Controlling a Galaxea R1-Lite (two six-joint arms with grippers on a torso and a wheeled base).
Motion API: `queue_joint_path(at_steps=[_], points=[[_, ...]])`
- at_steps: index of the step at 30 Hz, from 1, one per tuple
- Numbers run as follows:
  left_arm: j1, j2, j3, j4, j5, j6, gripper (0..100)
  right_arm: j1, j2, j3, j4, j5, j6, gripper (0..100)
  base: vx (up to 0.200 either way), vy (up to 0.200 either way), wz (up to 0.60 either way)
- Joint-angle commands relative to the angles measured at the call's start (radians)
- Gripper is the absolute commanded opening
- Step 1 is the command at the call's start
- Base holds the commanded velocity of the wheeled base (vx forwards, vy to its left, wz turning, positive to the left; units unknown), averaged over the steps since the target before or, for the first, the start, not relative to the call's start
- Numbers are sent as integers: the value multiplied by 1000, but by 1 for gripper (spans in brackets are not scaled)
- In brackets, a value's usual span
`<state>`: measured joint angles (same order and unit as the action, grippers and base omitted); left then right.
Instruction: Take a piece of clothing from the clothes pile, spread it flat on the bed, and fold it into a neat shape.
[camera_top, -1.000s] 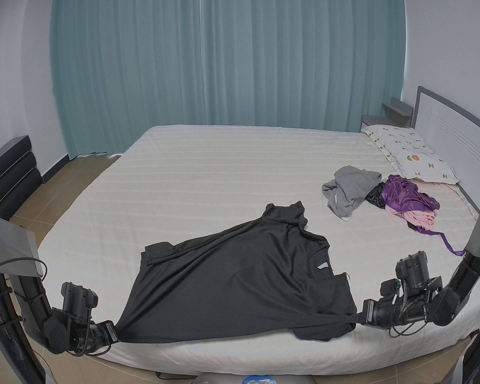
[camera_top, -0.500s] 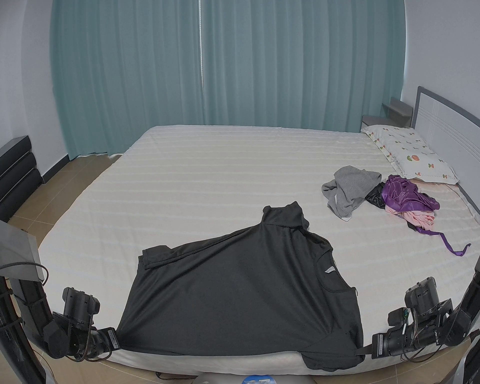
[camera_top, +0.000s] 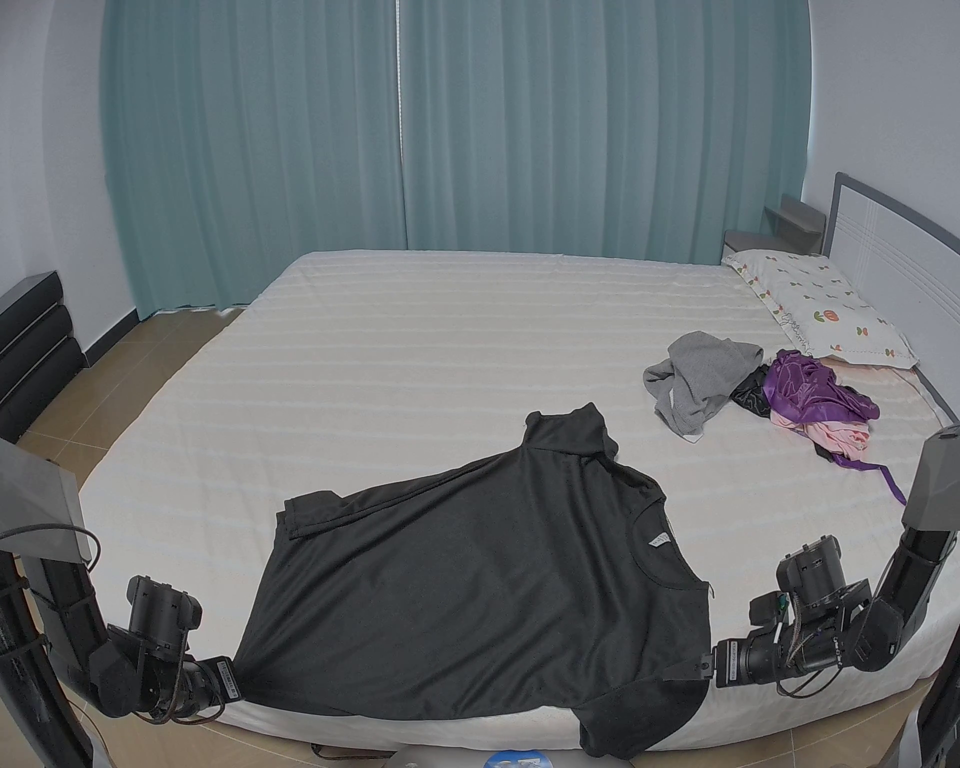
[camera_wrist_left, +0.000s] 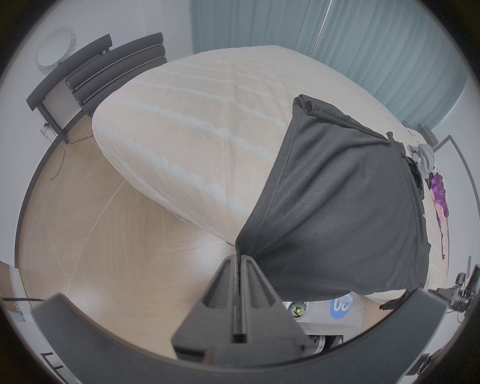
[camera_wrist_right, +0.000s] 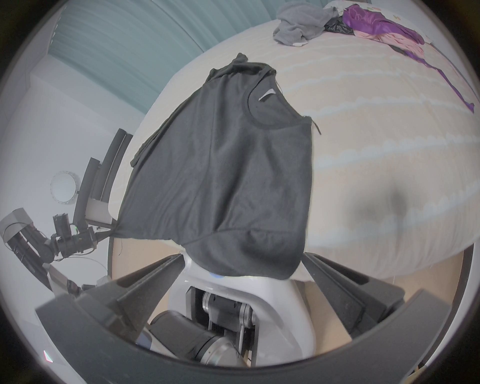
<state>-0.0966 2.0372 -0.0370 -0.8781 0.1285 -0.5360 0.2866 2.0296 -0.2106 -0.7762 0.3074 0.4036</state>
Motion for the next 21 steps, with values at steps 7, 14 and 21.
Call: queue_joint_path(at_steps=[7,14,21], points=[[1,11,0,-1,0,1,0,-23,181,-75,-66,-97,-5,100,0,0,0],[1,12,2,-1,0,1,0,-23,230,-49,-164,-143,-6,0,0,0,0],[0,12,3,1,0,1,0,-49,192,-4,-169,-166,-6,0,0,0,0]])
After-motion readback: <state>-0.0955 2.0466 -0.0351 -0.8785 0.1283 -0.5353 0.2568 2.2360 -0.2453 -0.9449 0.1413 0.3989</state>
